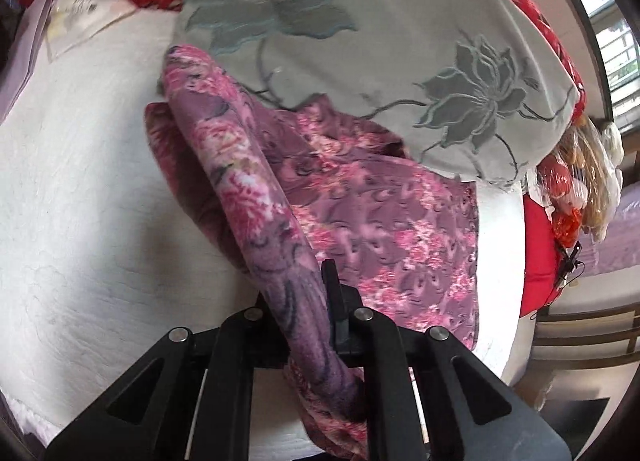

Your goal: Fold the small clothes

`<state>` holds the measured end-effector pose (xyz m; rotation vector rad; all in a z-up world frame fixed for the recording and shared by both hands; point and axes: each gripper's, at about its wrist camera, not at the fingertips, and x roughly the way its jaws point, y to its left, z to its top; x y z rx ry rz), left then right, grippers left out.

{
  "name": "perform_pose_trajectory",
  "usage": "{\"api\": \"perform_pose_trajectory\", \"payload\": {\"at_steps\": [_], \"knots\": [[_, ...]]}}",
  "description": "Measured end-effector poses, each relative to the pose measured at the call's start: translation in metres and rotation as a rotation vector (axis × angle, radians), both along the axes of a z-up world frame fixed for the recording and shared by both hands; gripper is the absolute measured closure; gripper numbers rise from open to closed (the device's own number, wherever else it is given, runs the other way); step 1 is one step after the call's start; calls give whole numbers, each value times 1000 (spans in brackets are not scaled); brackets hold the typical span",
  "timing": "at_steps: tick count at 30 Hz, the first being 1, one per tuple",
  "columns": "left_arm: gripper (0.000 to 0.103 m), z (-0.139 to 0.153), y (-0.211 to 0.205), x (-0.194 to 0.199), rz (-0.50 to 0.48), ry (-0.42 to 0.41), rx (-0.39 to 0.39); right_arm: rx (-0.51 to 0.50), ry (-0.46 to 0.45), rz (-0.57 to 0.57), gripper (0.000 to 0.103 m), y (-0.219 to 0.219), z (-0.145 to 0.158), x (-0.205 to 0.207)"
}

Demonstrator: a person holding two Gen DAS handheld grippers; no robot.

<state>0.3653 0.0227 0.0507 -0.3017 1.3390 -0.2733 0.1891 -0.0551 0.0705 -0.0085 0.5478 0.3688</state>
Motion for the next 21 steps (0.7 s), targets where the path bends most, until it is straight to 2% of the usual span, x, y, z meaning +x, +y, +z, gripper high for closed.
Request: {"api": "perform_pose_trajectory", "payload": {"at_steps": [5, 11, 21], "knots": [[93, 11, -30, -2, -18, -27, 35, 136, 54, -43, 93, -39, 4, -2], [93, 19, -69, -3, -49, -48, 69, 250, 85, -93, 93, -81, 3, -2], [93, 19, -142, -4, -126, -48, 75, 420, 132, -180, 93, -148, -12, -8]]}}
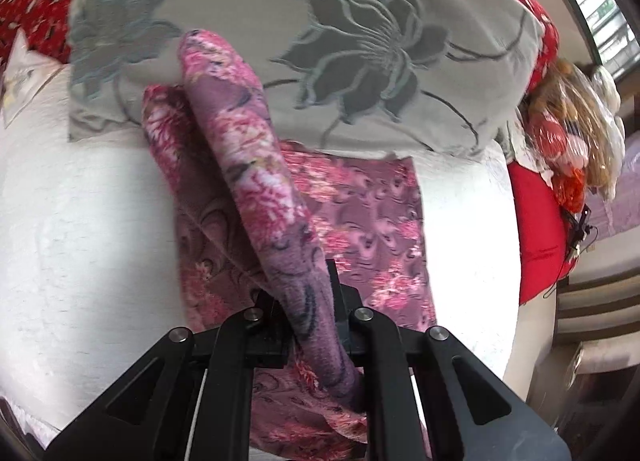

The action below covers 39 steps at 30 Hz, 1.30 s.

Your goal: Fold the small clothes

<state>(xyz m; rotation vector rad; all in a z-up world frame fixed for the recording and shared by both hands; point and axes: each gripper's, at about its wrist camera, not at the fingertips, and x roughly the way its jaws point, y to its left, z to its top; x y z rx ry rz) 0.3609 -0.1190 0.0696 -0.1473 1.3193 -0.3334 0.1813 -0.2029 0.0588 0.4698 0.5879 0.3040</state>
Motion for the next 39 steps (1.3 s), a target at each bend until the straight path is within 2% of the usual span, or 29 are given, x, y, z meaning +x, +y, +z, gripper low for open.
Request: {"api": "perform_pose_trajectory", "payload": {"at_steps": [13, 23, 25, 29, 31, 33, 35, 36, 39], "knots": [[93, -22, -69, -2, -63, 31, 57, 105, 58, -105, 93, -65, -19, -10], [92, -56, -123, -8, -144, 58, 161, 194, 124, -181, 94, -101, -44, -19], [89, -64, -133, -11, -162, 57, 200, 216, 150, -197, 94, -107, -53, -20], [74, -64, -140, -16, -188, 36, 239, 267, 227, -232, 93, -122, -77, -18], [72, -60, -136, -18, -200, 41, 217, 315, 273, -240, 92, -129, -91, -14], [70, -51, -123, -17, -180, 42, 143, 340, 312, -257, 88, -135, -100, -12], [62, -39, -98, -15, -129, 36, 55, 358, 331, -245, 85, -138, -104, -10], [58, -32, -81, -14, -92, 25, 0, 362, 337, -239, 81, -140, -104, -10], [57, -17, -28, -9, 14, -18, -93, 337, 330, -218, 78, -148, -91, -17]]}}
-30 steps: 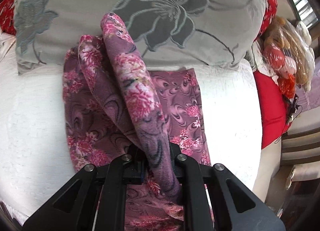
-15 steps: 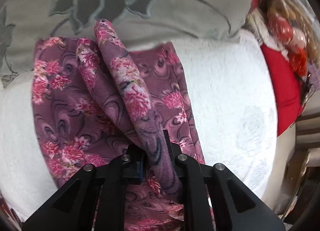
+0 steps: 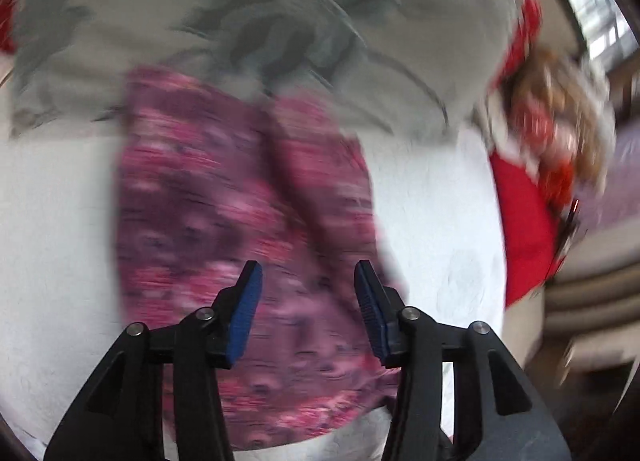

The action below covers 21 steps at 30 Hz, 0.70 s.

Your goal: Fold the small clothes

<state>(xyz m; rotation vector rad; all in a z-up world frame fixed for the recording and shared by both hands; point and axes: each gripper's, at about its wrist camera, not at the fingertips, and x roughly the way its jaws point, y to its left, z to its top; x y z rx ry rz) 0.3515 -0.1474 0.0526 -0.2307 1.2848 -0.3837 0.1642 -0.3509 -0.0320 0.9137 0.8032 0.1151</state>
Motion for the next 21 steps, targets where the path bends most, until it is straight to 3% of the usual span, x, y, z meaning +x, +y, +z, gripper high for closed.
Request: {"api": "perform_pose_trajectory", "payload": {"at_steps": [4, 7, 10, 14, 18, 19, 20, 21], "knots": [[54, -2, 60, 5, 113, -19, 12, -58, -70, -61, 69, -23, 28, -16], [54, -25, 84, 5, 174, 55, -8, -117, -148, -88, 53, -38, 56, -4], [54, -46, 94, -4, 200, 116, -69, -175, -142, 20, 46, -32, 71, 52], [54, -51, 93, -17, 173, 102, -49, -269, -85, 199, 43, 5, 71, 141], [54, -47, 97, -22, 142, 90, -53, -401, -12, 276, 42, 34, 56, 189], [54, -47, 97, -18, 141, 83, -65, -417, 21, 316, 45, 42, 51, 199], [54, -44, 102, -17, 144, 74, -70, -437, 48, 350, 74, 48, 47, 207], [54, -41, 106, -17, 143, 63, -68, -451, 39, 384, 97, 54, 49, 210]]}}
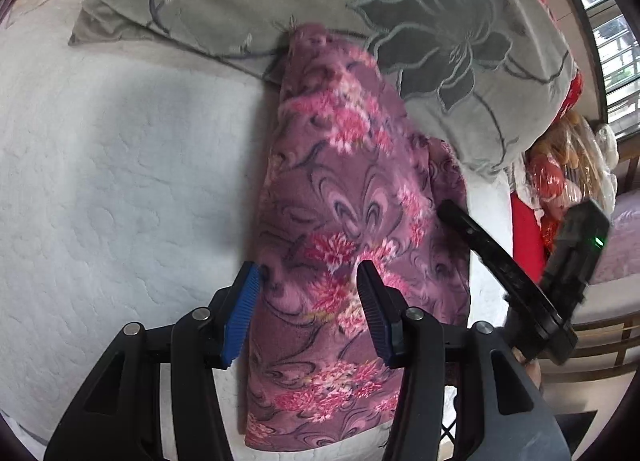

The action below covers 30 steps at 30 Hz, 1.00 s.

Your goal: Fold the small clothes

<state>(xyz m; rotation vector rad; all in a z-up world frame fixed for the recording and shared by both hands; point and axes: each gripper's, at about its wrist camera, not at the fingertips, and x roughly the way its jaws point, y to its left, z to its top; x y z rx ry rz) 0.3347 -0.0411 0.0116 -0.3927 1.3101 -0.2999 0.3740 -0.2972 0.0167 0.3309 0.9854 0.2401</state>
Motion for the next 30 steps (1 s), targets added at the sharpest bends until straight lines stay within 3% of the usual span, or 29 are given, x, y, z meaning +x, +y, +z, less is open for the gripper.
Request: {"api": "perform_pose_trajectory", "payload": {"at_steps": [3, 5, 7, 9, 10, 14, 16, 17, 18, 20, 21, 23, 25, 27, 29, 30], "knots": [[51, -3, -8, 9, -6, -33, 55, 31, -133, 37, 99, 1, 27, -13], [43, -19, -12, 12, -8, -3, 66, 60, -182, -23, 99, -11, 37, -23], [40, -33, -12, 16, -5, 38, 61, 61, -131, -88, 99, -23, 22, -21], [40, -35, -5, 13, -2, 53, 24, -15, 28, -103, 97, -25, -13, -13], [40, -31, 0, 10, -2, 53, 15, -27, 61, -107, 97, -24, -20, -13], [41, -14, 27, -13, -6, 6, 44, 87, -10, -162, 87, -40, 4, -42], [41, -14, 34, -27, 3, -6, 30, 134, -21, -136, 72, -46, 12, -61], [41, -19, 33, -32, 4, 10, 17, 140, -19, -123, 56, -46, 12, -68], [41, -28, 30, -36, 6, 35, 4, 138, -13, -107, 48, -44, 9, -75], [41, -42, 25, -44, 2, 82, -11, 85, 33, -63, 51, -36, -3, -82], [41, -40, 23, -47, 3, 74, 4, 35, 71, -38, 66, -29, -13, -86], [41, -30, 19, -55, -23, 59, 22, 53, 30, -13, 86, -29, -10, -95], [41, -24, 14, -62, -39, 35, 39, 97, -39, -35, 88, -34, 8, -107], [40, -30, 4, -69, -70, 31, 103, 131, -58, -55, 88, -39, 12, -117], [40, -38, -9, -72, -94, 36, 163, 83, 4, -61, 87, -36, -4, -116], [40, -37, -12, -75, -97, 25, 178, 62, 44, -57, 81, -34, -14, -111]]}}
